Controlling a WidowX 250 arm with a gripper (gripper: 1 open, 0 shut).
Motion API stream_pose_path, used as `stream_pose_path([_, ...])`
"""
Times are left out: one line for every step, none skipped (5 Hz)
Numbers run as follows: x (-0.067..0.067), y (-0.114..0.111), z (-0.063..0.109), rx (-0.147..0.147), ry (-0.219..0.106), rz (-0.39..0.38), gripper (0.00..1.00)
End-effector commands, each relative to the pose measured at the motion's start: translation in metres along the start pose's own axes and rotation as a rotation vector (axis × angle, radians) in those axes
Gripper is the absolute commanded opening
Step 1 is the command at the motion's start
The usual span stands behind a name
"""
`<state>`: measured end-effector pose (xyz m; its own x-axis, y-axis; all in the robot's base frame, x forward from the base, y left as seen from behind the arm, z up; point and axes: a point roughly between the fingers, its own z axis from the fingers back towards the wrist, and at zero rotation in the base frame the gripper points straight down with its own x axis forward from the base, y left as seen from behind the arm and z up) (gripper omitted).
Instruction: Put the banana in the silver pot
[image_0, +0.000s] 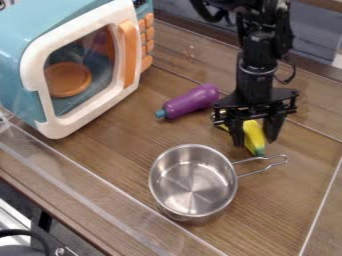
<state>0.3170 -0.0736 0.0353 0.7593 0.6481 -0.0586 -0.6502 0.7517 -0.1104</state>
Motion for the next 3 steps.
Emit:
stream_pose_path([0.004, -0.007, 0.018, -0.024, -0.036, -0.031, 0.00])
stream_pose_path([0.000, -0.003, 0.026, -0.011, -0.039, -0.055, 0.00])
stream_pose_path([-0.004, 0.000, 0.034, 0.001, -0.042, -0.079, 0.00])
